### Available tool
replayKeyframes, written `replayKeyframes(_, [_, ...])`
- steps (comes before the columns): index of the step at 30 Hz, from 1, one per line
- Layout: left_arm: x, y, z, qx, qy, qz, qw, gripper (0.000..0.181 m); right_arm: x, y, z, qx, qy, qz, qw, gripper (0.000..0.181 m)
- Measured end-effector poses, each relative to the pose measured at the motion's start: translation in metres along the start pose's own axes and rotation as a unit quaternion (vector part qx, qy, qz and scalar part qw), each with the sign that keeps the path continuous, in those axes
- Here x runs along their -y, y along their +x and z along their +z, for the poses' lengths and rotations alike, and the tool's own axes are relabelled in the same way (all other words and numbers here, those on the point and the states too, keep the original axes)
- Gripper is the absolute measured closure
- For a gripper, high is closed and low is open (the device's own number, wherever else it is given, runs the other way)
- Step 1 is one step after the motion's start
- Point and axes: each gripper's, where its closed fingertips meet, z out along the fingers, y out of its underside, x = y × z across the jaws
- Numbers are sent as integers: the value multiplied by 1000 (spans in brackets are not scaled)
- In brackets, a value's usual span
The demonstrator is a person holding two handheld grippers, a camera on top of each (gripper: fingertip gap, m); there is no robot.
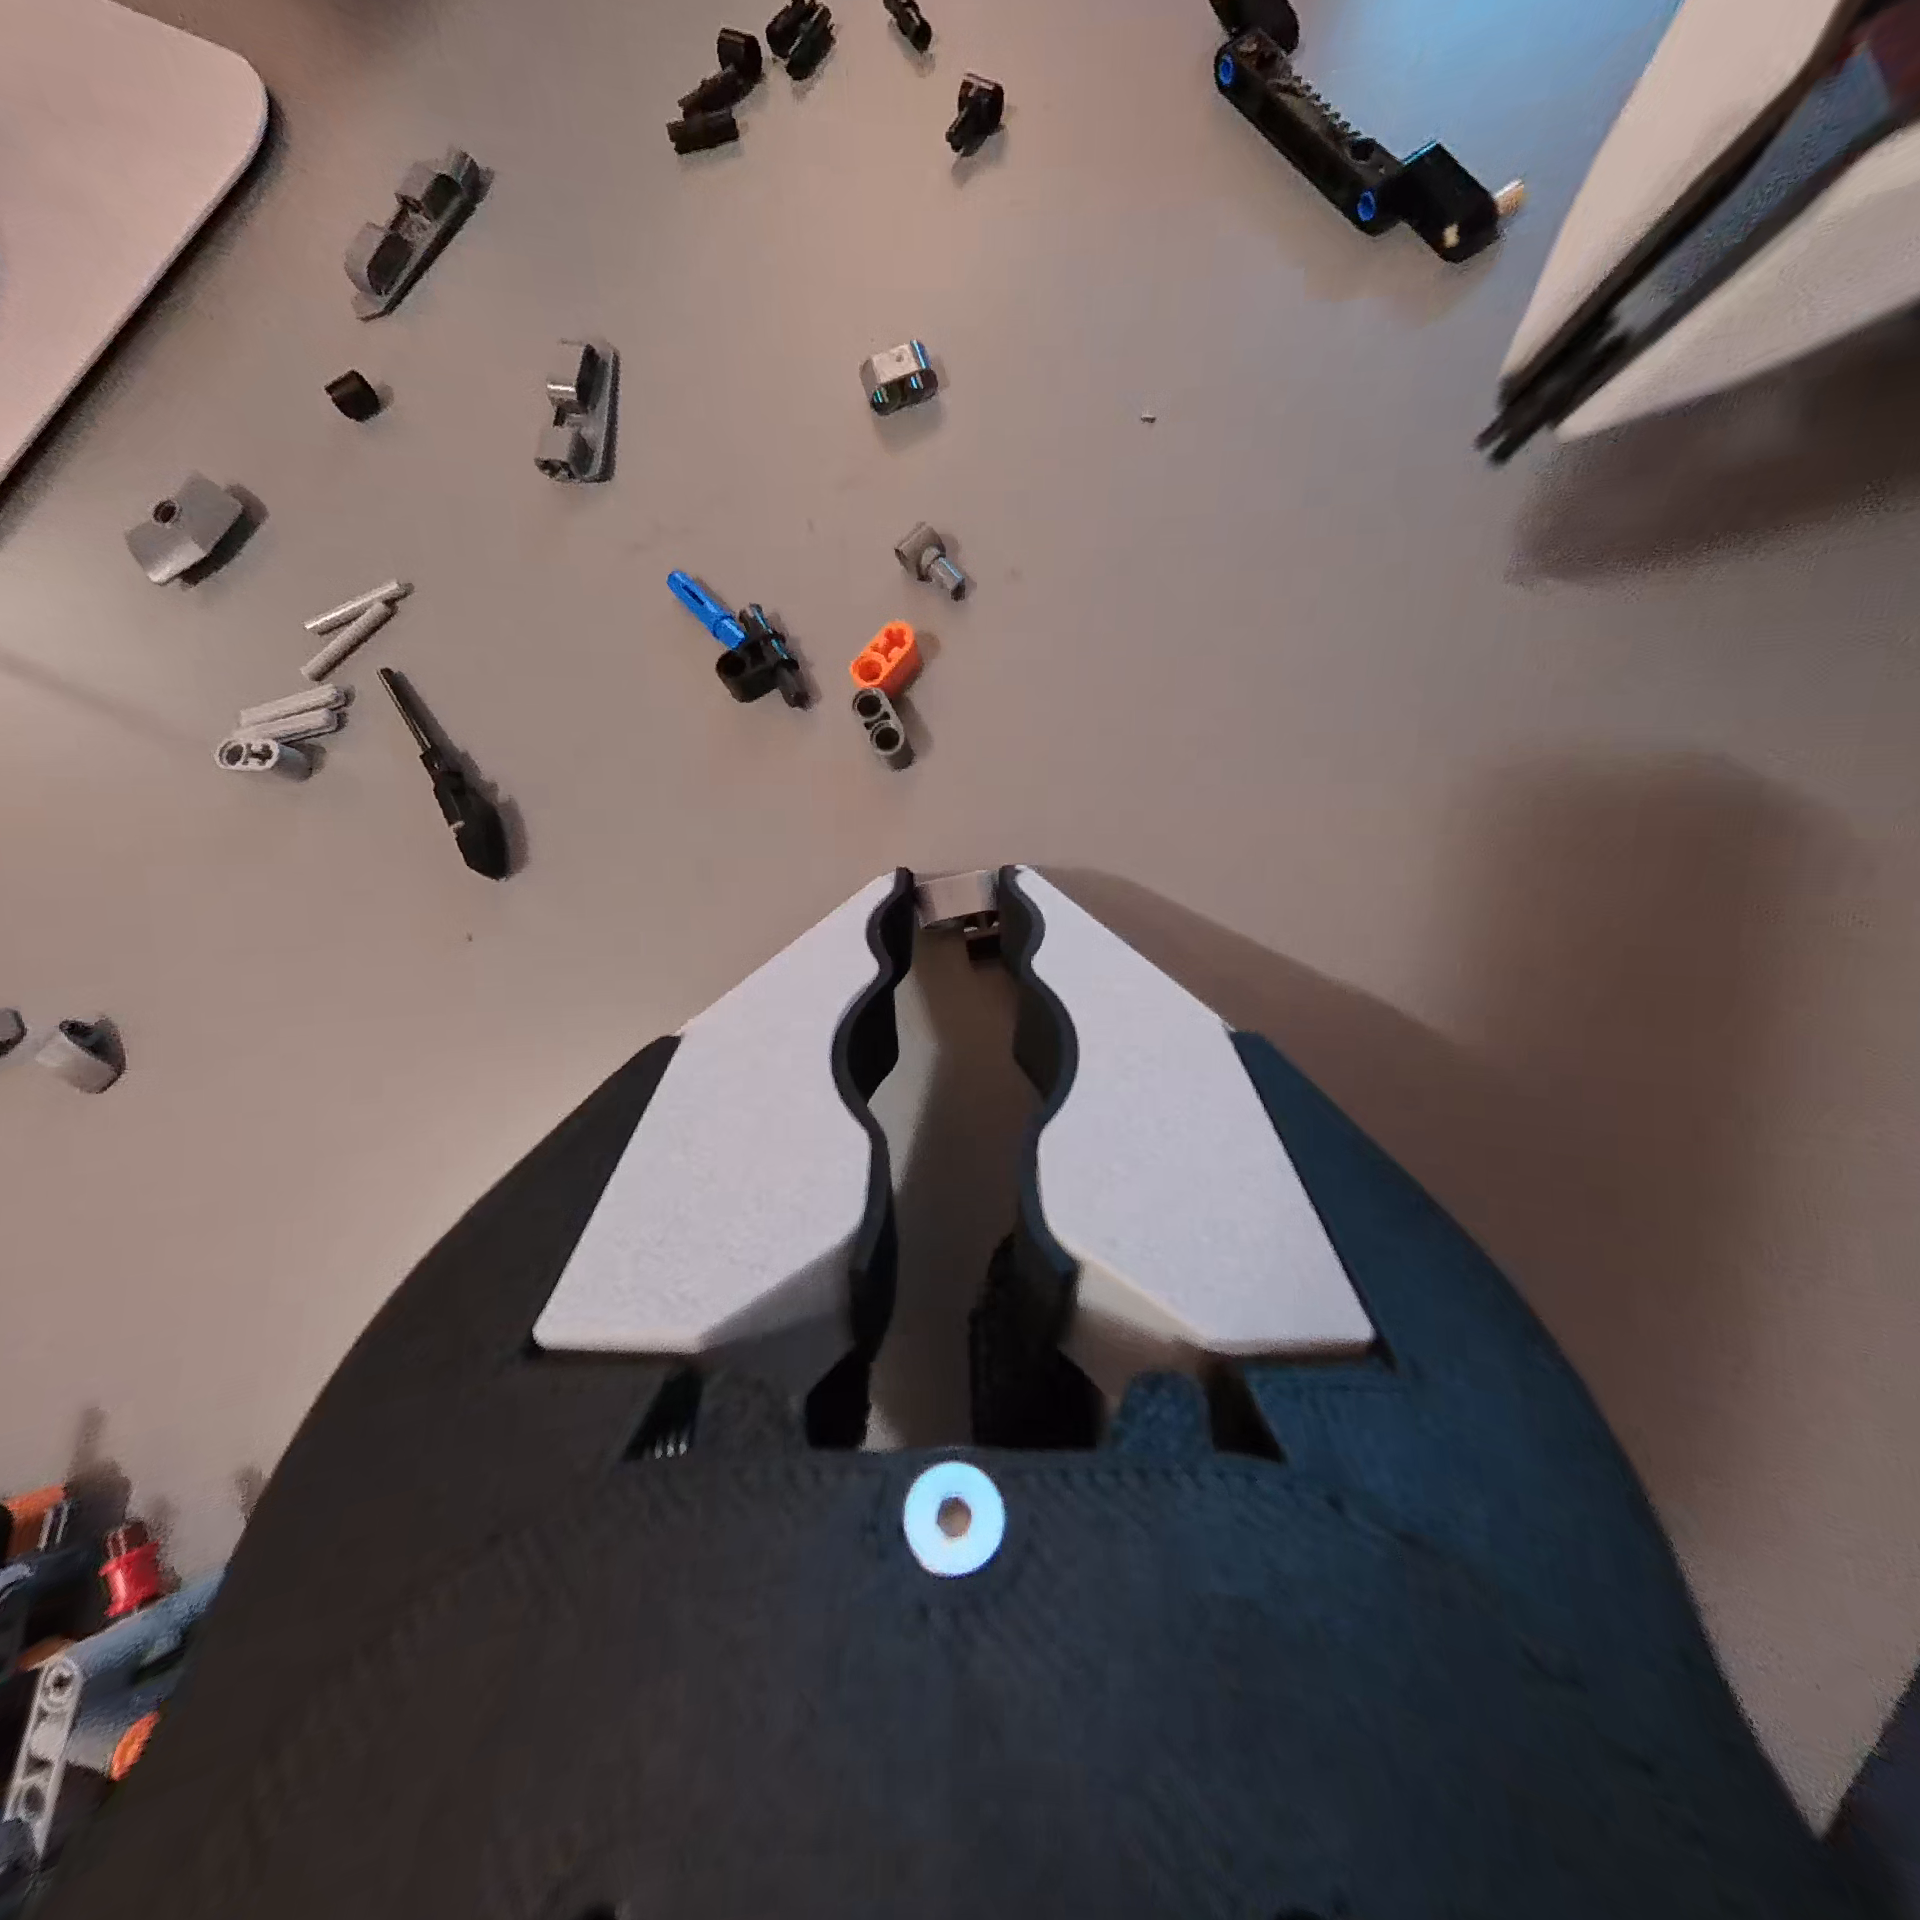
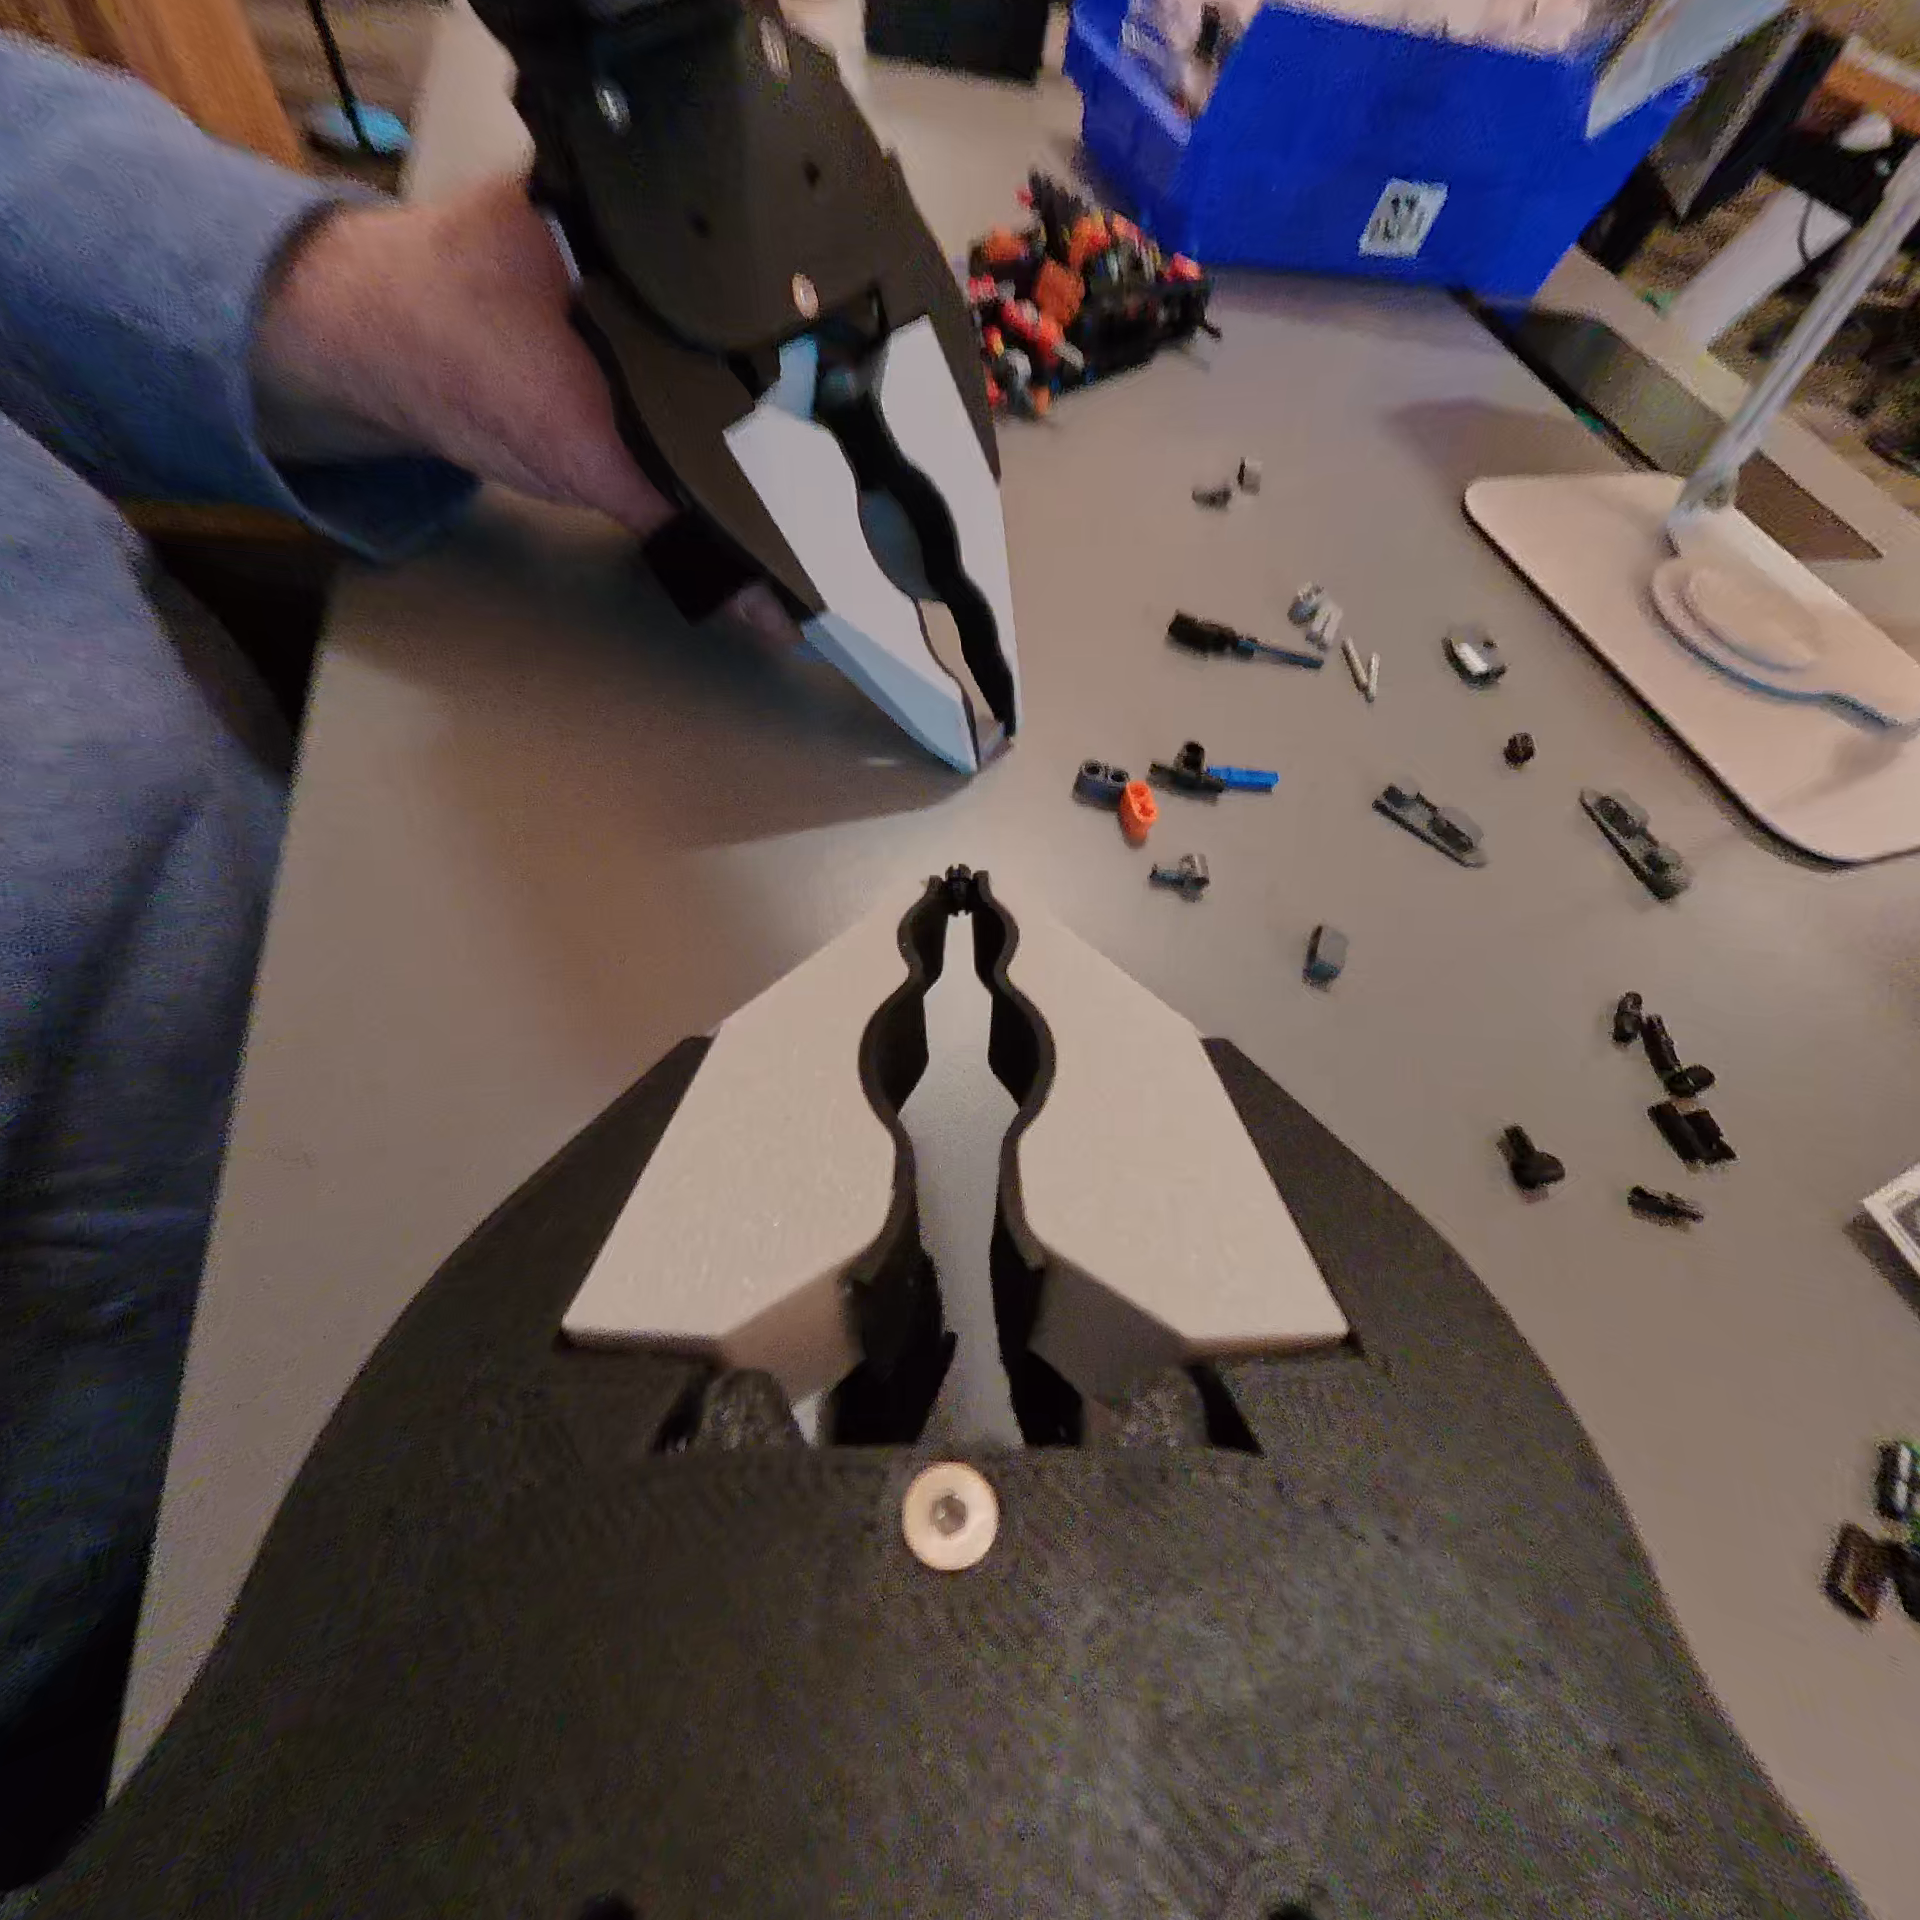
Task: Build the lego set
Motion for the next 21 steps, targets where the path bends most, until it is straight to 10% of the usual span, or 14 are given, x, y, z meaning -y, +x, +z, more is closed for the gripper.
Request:
replayKeyframes(1, [1,-1,1,2,1,0,1000,168,-4,0,5,-8,-17,-6,1000,180])
replayKeyframes(21, [5,-10,5,28,18,-13,999,158,-28,18,24,-77,-86,12,993,179])
